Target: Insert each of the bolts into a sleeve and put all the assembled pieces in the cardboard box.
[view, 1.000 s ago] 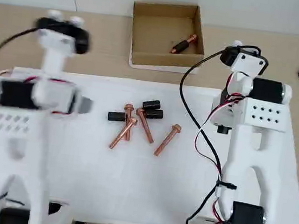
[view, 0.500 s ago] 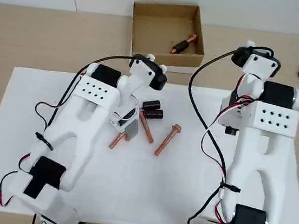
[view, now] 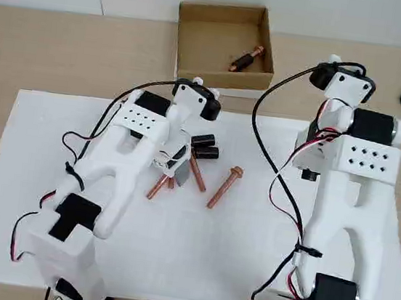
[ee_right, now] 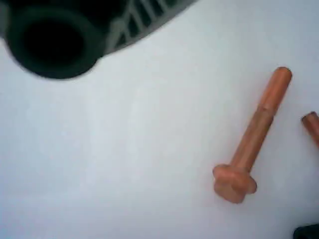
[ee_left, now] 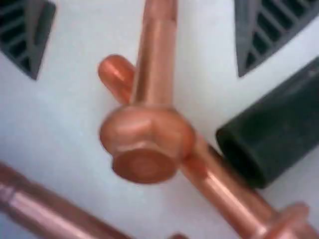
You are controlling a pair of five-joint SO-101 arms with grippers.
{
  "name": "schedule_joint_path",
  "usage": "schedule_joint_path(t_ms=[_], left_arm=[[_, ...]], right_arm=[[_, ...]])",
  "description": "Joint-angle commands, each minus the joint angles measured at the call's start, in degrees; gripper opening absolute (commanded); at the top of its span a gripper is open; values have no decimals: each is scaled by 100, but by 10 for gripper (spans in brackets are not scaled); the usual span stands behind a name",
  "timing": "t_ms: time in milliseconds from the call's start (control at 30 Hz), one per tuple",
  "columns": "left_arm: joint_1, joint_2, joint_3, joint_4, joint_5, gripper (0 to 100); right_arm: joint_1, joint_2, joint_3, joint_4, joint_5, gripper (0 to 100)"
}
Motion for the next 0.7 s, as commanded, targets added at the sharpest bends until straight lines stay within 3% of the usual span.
schedule_joint_path(t_ms=[0, 333, 667], left_arm=[[26, 0, -224, -185, 18, 242], [26, 18, -215, -176, 18, 133], [44, 26, -189, -185, 26, 130]], right_arm=[[22, -268, -18, -110, 44, 4], [13, -295, 510, -400, 44, 4], [13, -312, 545, -435, 44, 4]])
